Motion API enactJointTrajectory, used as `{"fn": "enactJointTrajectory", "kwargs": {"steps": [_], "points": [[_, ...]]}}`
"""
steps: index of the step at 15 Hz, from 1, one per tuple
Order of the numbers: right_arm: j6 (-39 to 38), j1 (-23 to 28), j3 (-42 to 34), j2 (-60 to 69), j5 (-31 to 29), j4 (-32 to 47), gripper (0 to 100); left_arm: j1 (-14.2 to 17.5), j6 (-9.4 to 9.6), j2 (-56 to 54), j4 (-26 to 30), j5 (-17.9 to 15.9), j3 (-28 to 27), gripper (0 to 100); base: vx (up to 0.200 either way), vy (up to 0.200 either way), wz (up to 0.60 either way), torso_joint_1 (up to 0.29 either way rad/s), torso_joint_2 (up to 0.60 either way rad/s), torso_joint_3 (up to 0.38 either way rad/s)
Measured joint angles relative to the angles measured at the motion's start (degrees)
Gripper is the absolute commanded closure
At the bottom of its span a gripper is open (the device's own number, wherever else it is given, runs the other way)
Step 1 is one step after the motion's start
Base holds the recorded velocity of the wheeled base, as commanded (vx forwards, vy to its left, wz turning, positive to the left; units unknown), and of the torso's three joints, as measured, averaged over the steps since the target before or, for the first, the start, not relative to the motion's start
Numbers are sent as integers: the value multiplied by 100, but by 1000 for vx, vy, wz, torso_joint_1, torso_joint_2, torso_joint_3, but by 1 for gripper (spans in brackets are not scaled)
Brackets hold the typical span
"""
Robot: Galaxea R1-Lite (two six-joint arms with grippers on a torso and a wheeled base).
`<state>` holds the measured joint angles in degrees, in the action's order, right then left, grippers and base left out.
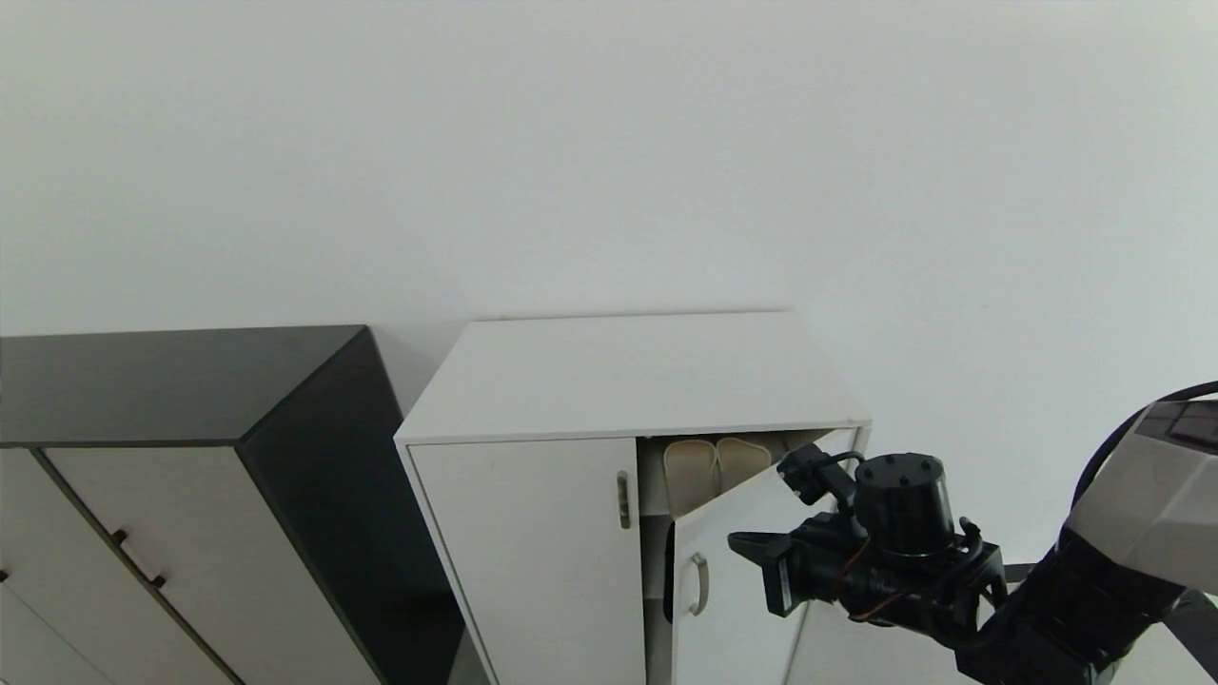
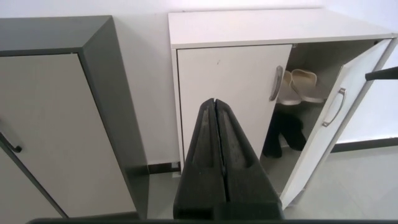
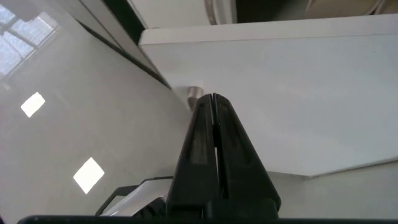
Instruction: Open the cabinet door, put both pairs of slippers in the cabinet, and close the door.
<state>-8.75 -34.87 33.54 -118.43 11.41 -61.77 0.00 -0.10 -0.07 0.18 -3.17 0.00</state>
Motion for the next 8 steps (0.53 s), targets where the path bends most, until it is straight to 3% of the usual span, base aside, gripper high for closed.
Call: {"fn": "enactJointTrajectory", "kwargs": {"steps": [8], "points": [[-41, 157, 780, -601, -9, 29, 100, 0, 2, 0, 0, -6, 0, 100, 0, 0, 0, 0, 0, 0]]}}
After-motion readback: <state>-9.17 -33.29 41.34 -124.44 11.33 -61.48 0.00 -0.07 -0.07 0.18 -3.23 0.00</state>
